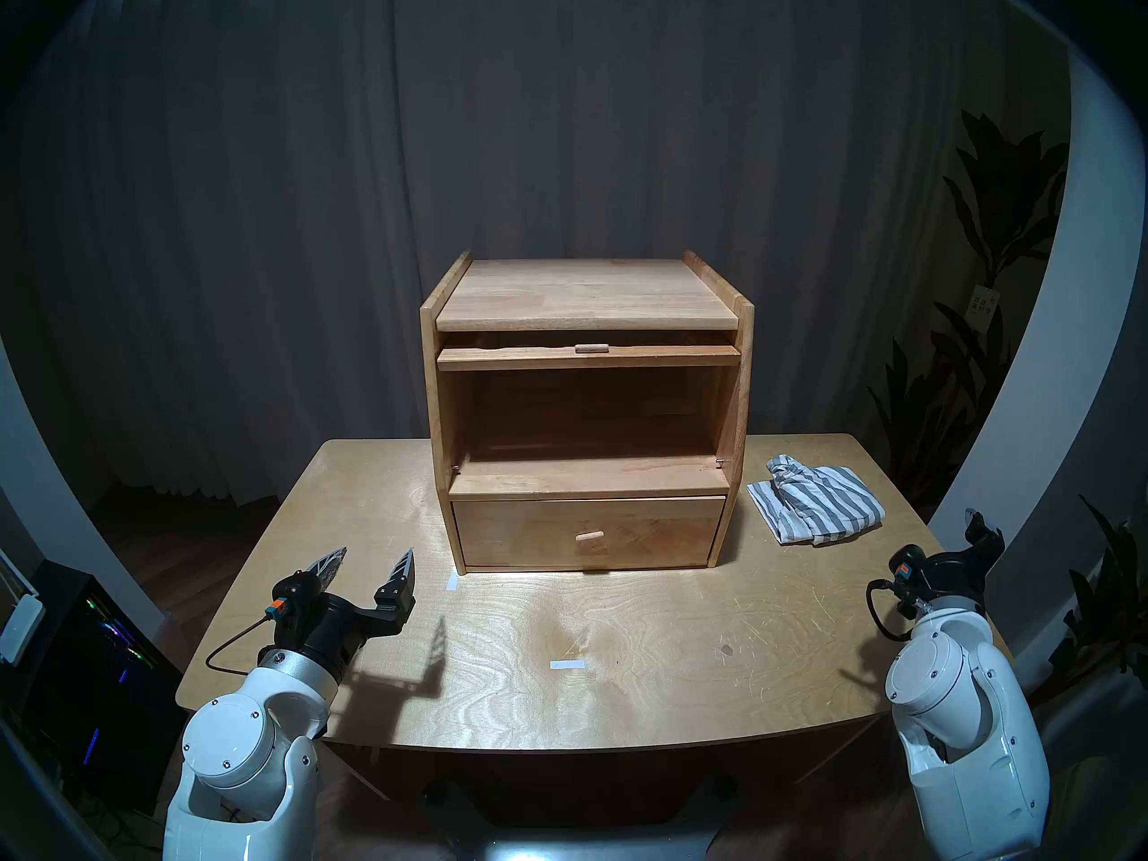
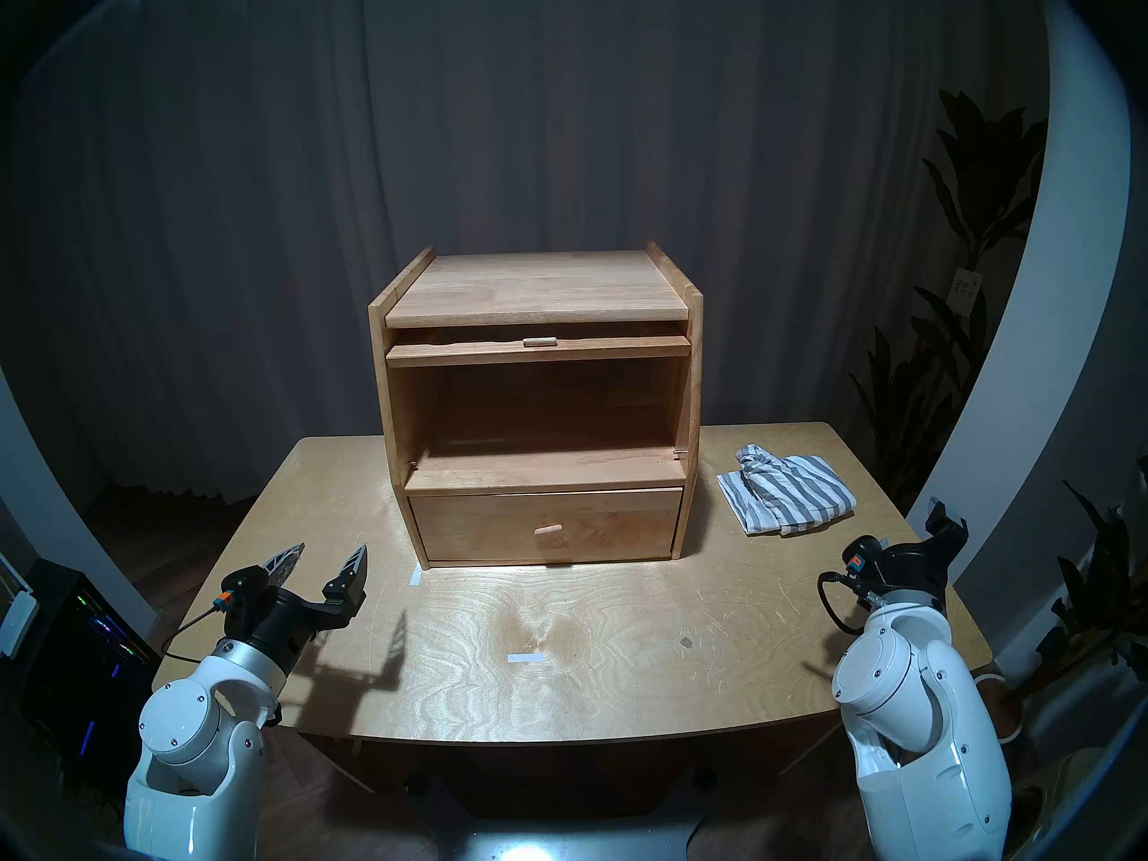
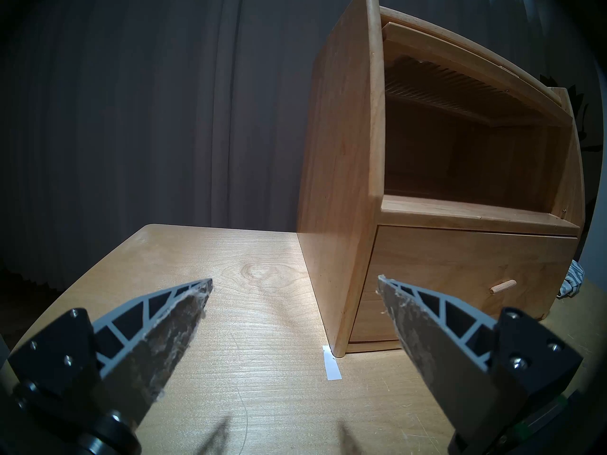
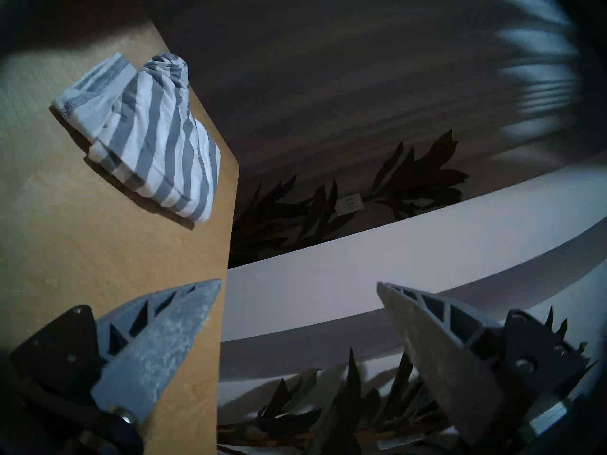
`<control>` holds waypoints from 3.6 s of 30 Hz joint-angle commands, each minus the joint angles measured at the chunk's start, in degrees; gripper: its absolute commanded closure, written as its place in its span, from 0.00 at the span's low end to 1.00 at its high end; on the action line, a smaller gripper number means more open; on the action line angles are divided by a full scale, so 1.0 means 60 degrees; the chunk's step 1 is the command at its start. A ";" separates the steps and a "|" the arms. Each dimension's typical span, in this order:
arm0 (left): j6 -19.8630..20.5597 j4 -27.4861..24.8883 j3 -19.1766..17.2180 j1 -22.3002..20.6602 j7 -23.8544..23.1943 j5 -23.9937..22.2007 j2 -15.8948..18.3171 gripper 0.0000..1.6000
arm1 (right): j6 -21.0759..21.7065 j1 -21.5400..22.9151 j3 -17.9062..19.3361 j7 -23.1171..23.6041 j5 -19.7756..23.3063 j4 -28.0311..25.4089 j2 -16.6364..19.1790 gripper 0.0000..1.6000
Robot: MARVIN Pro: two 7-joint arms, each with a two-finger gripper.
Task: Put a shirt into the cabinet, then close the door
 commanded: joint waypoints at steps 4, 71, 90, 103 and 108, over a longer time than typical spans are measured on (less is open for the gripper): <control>-0.0042 -0.0149 0.0008 -0.0078 -0.0020 -0.0007 -0.0001 0.00 | -0.0579 0.1432 -0.1389 0.0718 -0.0932 0.1249 0.1320 0.00; -0.0033 -0.0241 -0.0031 -0.0075 -0.0080 0.0051 -0.0122 0.00 | -0.3635 0.7582 -0.2205 0.3409 0.0304 0.7585 0.0366 1.00; -0.0031 -0.0064 -0.0048 -0.0121 -0.0099 0.0064 -0.0171 0.00 | -0.4658 0.8015 -0.1619 0.2483 0.1249 0.5547 0.0063 1.00; -0.0032 0.0027 -0.0056 -0.0144 -0.0102 0.0079 -0.0205 0.00 | -0.5278 0.8103 -0.1352 0.1938 0.1720 0.4107 -0.0086 1.00; -0.0033 0.0062 -0.0059 -0.0155 -0.0103 0.0086 -0.0219 0.00 | -0.5486 0.8145 -0.1268 0.1731 0.1798 0.3487 -0.0111 1.00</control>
